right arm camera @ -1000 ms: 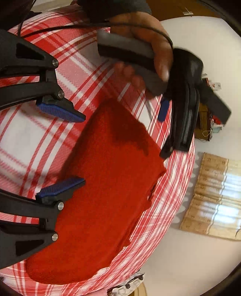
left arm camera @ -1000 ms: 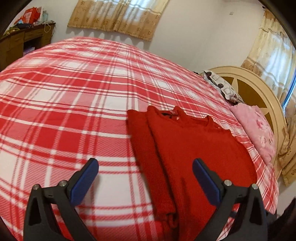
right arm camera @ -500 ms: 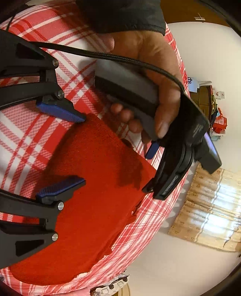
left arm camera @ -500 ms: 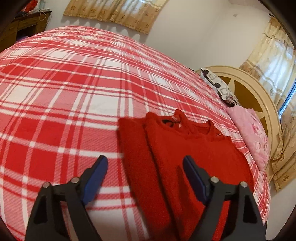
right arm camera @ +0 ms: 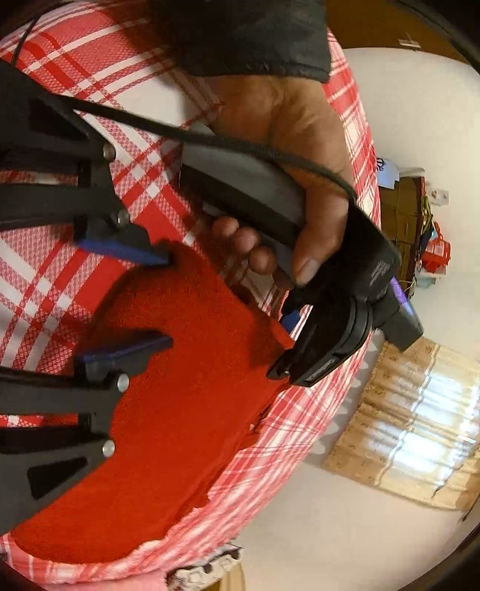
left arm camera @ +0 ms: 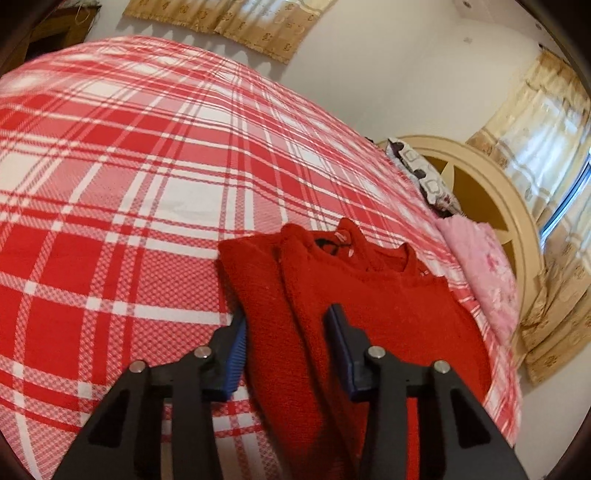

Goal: Fold small clothes
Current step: 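Grasp the sweater's side edge with both grippers, then lift the side edge with both grippers and fold it over, release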

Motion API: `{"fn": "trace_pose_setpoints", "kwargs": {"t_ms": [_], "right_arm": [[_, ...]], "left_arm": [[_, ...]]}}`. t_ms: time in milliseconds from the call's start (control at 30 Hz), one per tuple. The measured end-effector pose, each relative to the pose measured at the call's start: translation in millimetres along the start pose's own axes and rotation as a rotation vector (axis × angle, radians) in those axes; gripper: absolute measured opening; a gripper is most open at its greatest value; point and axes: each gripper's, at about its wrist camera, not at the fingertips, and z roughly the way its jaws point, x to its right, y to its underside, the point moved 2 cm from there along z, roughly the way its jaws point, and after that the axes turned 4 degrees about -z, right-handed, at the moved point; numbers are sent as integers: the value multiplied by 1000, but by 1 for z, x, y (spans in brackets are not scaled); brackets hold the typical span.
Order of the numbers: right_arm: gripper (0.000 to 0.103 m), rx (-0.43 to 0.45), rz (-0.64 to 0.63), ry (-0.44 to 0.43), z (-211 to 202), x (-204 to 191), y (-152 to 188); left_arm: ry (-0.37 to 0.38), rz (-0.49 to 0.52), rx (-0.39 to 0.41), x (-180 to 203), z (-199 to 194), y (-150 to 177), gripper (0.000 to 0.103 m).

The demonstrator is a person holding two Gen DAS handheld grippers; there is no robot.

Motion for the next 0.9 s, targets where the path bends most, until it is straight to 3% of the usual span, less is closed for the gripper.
{"fn": "trace_pose_setpoints", "kwargs": {"t_ms": [100,200,233,467,900], "right_arm": [[24,1,-3,4,0,1,1],[10,1,42,-1,-2,9,2],[9,2,55,-7,-2,11,2],[8,-6,69,-20,0,13,4],[7,0,181,-87,-4,38,7]], "left_arm": [[-2,-7,6,0,0,0,40],[-16,6,15,3,-1,2,39],[-24,14,18,4,-1,2,35],[-43,46,31,8,0,4,23],[-122,106,30,18,1,6,19]]}}
